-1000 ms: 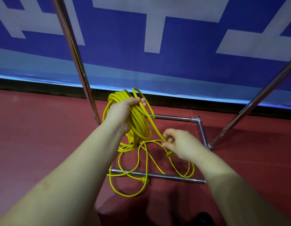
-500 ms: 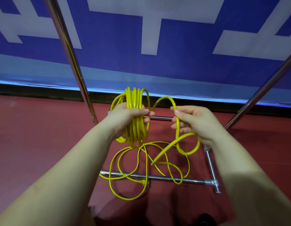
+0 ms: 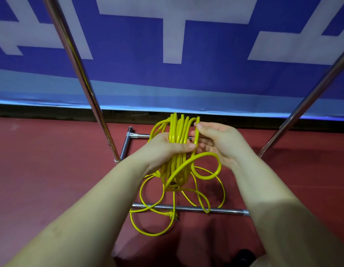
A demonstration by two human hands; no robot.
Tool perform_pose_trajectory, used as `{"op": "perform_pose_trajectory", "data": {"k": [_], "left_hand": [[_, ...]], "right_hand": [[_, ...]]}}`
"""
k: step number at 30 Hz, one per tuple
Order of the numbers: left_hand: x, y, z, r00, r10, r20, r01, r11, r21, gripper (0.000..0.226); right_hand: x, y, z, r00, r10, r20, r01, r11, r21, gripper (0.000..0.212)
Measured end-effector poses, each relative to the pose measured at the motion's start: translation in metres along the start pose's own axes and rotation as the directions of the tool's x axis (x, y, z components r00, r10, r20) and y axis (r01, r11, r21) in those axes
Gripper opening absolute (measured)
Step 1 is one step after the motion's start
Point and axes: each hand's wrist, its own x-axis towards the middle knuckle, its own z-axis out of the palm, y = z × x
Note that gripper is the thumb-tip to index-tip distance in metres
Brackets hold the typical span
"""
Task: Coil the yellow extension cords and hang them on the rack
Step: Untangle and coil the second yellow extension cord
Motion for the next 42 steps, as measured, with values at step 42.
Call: {"op": "perform_pose_trajectory", "data": {"k": [42], "left_hand": [[0.010, 0.017, -0.021, 0.929, -0.160, -0.334, -0.101, 0.759, -0.643, 0.019]], "right_hand": [[0.003, 0.023, -0.040, 0.931, 0.263, 0.254, 0.075, 0.543, -0.837, 0.021]]}}
